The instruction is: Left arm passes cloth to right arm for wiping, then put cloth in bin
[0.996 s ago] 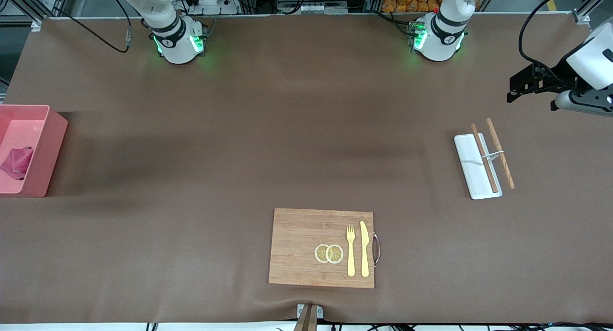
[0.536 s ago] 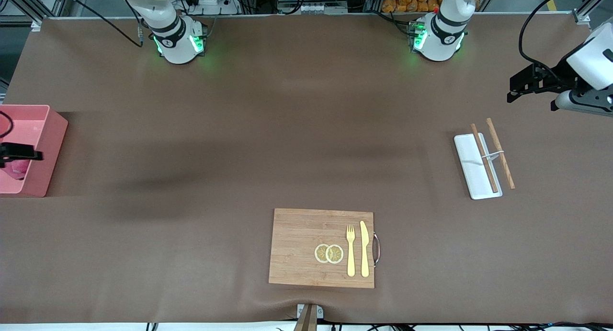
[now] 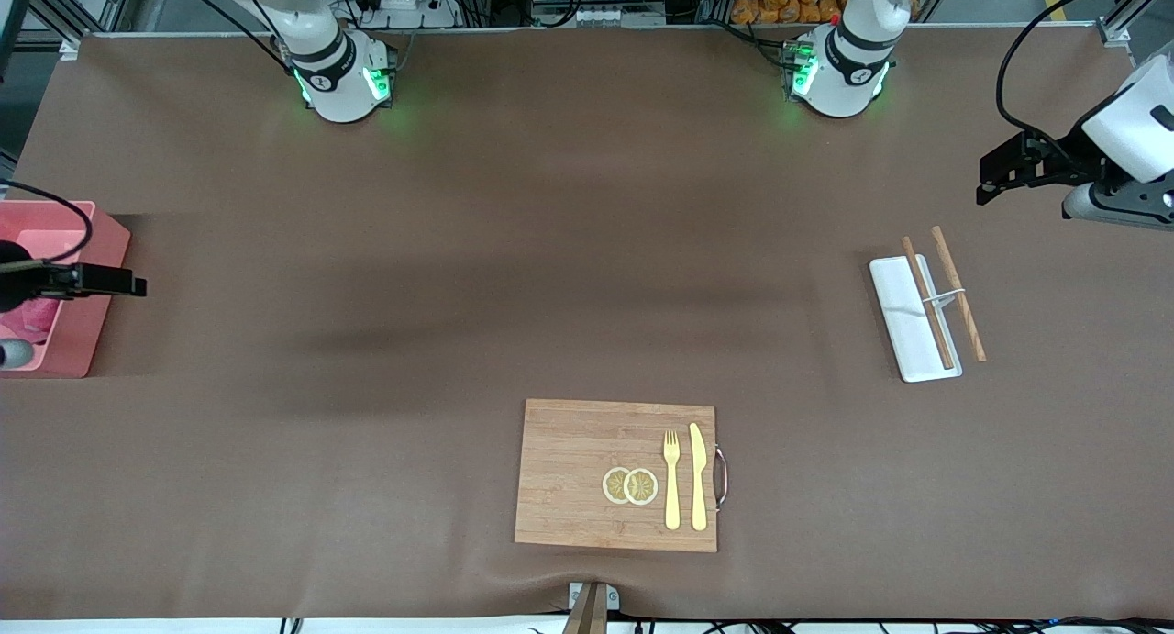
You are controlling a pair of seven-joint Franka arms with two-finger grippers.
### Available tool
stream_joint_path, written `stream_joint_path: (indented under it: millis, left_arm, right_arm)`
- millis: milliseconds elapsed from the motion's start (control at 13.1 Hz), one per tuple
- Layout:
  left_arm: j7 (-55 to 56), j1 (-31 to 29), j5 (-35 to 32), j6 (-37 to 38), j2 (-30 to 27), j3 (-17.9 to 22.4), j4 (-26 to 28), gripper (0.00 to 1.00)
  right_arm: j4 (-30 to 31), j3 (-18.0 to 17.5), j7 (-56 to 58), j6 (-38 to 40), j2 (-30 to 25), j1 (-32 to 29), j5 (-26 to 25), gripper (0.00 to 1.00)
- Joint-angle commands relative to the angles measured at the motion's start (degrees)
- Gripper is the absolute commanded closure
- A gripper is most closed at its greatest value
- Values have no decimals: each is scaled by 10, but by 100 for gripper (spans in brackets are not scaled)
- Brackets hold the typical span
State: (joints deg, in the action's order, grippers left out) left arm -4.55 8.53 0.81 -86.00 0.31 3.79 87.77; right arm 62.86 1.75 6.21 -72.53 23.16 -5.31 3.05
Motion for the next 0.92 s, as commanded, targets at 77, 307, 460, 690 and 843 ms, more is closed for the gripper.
stream_joint_path:
  millis: [77, 307, 460, 690, 843]
  left_arm:
    - [44, -2, -15, -5, 0, -2, -4, 0]
    - [51, -3, -17, -5, -1, -2, -3, 0]
    - [51, -3, -18, -10, -2, -2, -2, 0]
    - [51, -2, -18, -11, -4, -2, -1, 0]
    - [52, -2, -18, -14, -4, -3, 0, 0]
  right_arm:
    - [174, 62, 0, -71, -147, 35, 0, 0]
    - [289, 63, -1, -116, -251, 35, 0, 0]
    - [317, 62, -1, -135, -271, 35, -1, 0]
    - [318, 62, 0, -151, -276, 32, -1, 0]
    - [304, 58, 0, -162, -267, 33, -12, 0]
